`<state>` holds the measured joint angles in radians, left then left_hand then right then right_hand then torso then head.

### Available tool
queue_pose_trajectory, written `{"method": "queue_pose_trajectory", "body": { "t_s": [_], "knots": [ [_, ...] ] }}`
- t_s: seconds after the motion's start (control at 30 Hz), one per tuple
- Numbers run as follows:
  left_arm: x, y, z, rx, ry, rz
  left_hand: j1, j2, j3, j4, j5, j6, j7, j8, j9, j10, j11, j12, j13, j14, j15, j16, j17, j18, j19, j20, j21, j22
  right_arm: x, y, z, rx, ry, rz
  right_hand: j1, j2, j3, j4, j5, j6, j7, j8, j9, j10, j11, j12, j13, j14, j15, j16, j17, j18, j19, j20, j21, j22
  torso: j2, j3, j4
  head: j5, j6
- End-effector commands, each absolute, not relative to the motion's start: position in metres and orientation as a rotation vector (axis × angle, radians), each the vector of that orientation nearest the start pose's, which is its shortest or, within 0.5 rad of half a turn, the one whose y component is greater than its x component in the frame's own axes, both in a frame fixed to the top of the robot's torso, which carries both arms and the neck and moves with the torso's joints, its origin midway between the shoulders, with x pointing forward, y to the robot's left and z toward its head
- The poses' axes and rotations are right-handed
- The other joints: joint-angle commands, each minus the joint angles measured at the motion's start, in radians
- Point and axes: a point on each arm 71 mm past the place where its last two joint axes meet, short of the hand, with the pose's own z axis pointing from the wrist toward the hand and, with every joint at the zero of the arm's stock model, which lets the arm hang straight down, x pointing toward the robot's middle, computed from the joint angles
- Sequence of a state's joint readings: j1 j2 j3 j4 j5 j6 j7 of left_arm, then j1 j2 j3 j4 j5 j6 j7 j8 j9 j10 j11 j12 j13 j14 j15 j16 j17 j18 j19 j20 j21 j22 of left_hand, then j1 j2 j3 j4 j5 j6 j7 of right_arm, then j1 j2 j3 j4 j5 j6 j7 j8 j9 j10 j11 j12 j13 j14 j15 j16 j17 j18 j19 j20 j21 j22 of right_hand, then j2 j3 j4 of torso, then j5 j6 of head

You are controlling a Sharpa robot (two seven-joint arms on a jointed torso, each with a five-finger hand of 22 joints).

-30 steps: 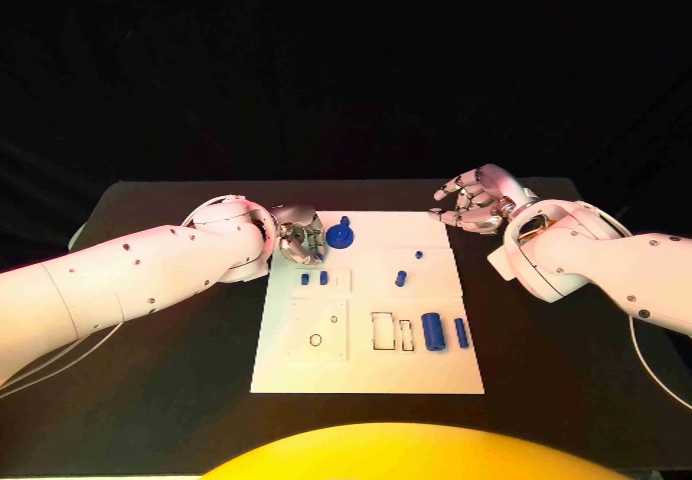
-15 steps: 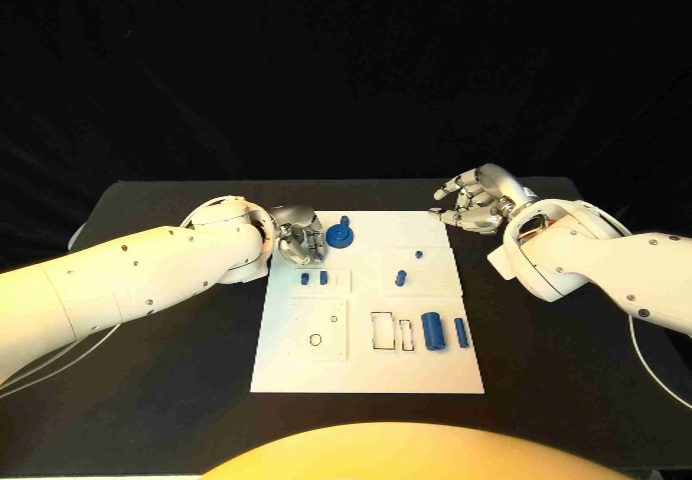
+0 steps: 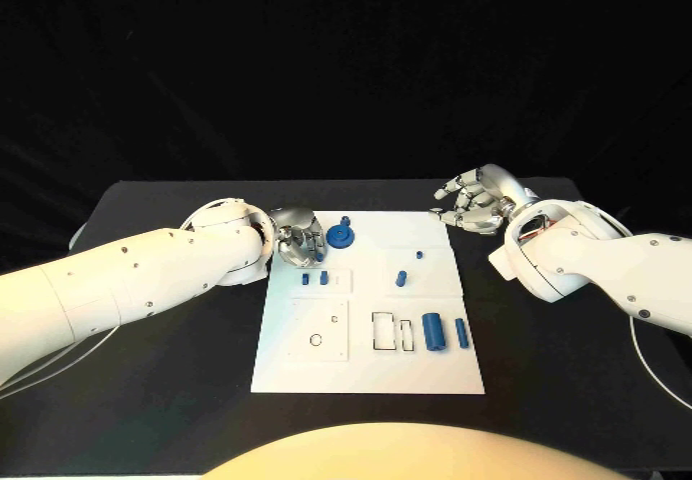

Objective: Assemble the parts on the task board

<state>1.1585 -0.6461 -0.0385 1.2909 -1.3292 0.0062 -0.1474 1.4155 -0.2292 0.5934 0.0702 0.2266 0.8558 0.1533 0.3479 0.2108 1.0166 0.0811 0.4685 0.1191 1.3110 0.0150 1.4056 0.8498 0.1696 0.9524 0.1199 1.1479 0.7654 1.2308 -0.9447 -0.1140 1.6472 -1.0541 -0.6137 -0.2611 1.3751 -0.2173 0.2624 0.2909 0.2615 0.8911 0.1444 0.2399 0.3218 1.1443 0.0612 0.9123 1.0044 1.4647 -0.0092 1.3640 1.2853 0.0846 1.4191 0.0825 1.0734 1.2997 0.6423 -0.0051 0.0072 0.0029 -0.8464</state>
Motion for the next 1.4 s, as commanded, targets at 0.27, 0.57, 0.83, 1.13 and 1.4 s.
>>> {"method": "queue_pose_trajectory", "body": {
  "t_s": [0.27, 0.57, 0.83, 1.13, 1.4],
  "knots": [
    [0.510, 0.166, -0.240, 0.106, 2.046, -0.627, -0.018, -0.010, -0.002, -0.008, -0.001, -0.059, -0.008, -0.043, -0.016, -0.005, 0.008, -0.015, 0.002, -0.005, 0.006, -0.006, -0.002, 0.007, -0.003, 0.002, -0.010, -0.004, 0.465, -0.238, -0.185, 0.442, 1.622, 0.649, -0.002, -0.008, 0.006, -0.002, 0.004, -0.010, 0.004, 0.003, 0.001, -0.022, 0.000, -0.035, -0.034, 0.028, -0.007, -0.013, -0.011, 0.012, -0.012, 0.004, -0.024, -0.012, 0.000, 0.0009, -0.0003, 0.001, 0.003],
    [0.510, 0.173, -0.241, 0.093, 2.048, -0.608, -0.021, -0.013, -0.005, -0.009, -0.002, -0.071, -0.011, -0.052, -0.020, -0.016, 0.012, -0.020, 0.004, -0.007, 0.008, -0.007, -0.007, 0.008, -0.006, 0.003, -0.015, -0.011, 0.465, -0.238, -0.186, 0.430, 1.642, 0.648, 0.003, -0.010, 0.029, -0.001, 0.002, -0.012, 0.006, 0.016, 0.003, -0.092, 0.002, -0.238, -0.220, 0.009, -0.004, -0.056, -0.049, 0.022, -0.031, 0.006, -0.105, -0.054, 0.000, 0.0004, -0.0014, 0.001, 0.003],
    [0.511, 0.189, -0.235, 0.044, 2.008, -0.612, -0.019, -0.011, -0.007, -0.013, -0.001, -0.072, -0.012, -0.058, -0.024, -0.071, 0.031, -0.038, 0.002, -0.025, 0.024, -0.014, -0.037, 0.011, -0.023, 0.015, -0.029, -0.033, 0.467, -0.235, -0.189, 0.296, 1.697, 0.647, 0.074, -0.049, 0.105, -0.008, -0.068, 0.009, 0.013, 0.025, 0.000, -0.078, 0.018, -0.541, -0.518, 0.015, 0.007, -0.042, -0.028, 0.016, -0.012, 0.014, -0.086, -0.034, -0.002, -0.0009, 0.0000, -0.001, 0.006],
    [0.510, 0.217, -0.213, -0.309, 1.842, -0.967, 0.007, 0.011, 0.013, -0.044, 0.000, -0.011, 0.035, -0.027, -0.019, -0.045, 0.036, 0.021, 0.028, -0.149, 0.026, -0.124, -0.295, 0.016, -0.053, 0.017, -0.048, -0.054, 0.471, -0.224, -0.199, -0.019, 1.741, 0.563, 0.139, -0.073, 0.189, -0.038, -0.077, 0.045, -0.005, 0.017, -0.003, -0.040, 0.014, -0.696, -0.691, 0.025, 0.006, -0.012, -0.004, 0.004, 0.008, 0.010, -0.005, 0.026, -0.001, 0.0008, -0.0002, -0.018, 0.014],
    [0.504, 0.235, -0.199, -0.709, 1.669, -1.312, 0.022, 0.023, 0.011, -0.079, 0.002, -0.010, 0.053, -0.022, -0.028, -0.124, 0.059, 0.029, 0.022, -0.301, 0.044, -0.299, -0.448, 0.014, -0.148, 0.032, -0.100, -0.074, 0.474, -0.215, -0.212, -0.194, 1.752, 0.453, 0.125, -0.076, 0.171, -0.047, -0.088, 0.047, -0.011, 0.009, -0.005, -0.057, 0.014, -0.747, -0.744, 0.030, 0.004, 0.000, 0.006, 0.002, 0.012, 0.006, 0.011, 0.040, 0.001, -0.0021, 0.0019, -0.024, 0.015]
  ]
}}
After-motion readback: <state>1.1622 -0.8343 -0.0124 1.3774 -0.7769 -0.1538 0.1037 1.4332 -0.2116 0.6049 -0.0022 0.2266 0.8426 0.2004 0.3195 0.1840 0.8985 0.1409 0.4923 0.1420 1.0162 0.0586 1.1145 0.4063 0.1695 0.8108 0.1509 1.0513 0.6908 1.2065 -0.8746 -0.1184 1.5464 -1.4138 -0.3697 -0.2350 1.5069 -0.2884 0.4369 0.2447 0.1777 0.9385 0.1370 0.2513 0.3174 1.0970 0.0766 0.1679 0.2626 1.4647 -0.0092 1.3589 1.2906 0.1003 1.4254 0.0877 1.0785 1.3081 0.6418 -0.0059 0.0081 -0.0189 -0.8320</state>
